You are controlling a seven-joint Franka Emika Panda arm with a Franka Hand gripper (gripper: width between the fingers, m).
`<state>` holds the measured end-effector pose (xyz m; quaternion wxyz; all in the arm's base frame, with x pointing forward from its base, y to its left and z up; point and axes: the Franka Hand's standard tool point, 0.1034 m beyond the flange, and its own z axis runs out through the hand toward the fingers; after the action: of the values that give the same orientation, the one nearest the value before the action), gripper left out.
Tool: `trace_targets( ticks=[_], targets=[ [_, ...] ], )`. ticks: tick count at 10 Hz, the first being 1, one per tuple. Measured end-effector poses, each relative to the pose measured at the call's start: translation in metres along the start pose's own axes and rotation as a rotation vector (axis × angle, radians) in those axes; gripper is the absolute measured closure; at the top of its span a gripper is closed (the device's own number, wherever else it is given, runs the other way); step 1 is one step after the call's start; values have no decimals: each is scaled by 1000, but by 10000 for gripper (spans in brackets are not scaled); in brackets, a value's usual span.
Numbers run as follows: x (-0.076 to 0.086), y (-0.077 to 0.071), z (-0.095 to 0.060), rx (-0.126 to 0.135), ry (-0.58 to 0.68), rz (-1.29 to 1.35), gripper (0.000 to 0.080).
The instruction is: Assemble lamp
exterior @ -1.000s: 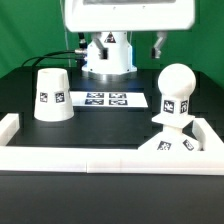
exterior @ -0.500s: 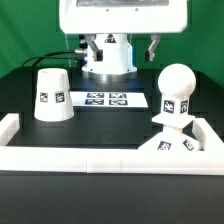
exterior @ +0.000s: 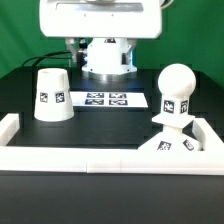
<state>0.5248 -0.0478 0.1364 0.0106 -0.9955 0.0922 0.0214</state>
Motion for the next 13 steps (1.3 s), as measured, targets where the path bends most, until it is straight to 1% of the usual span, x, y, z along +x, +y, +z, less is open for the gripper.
trace_targets(
  ticks=[1,2,4,5,6,7,8,9,10,13],
  targets=[
    [-1,10,1,-4,2,12,101],
    [1,15,1,-6,10,-1,101],
    [2,30,2,-11,9,8,101],
    [2,34,2,-13,9,10,101],
    [2,41,2,-14,7,18,101],
    [0,53,0,-17,8,44,101],
    [-8,61,1,-16,2,74,101],
    [-15,66,1,-14,-4,91,101],
    [-20,67,3,-13,-11,99,101],
    [-35,69,13,11,-33,148,101]
  ],
)
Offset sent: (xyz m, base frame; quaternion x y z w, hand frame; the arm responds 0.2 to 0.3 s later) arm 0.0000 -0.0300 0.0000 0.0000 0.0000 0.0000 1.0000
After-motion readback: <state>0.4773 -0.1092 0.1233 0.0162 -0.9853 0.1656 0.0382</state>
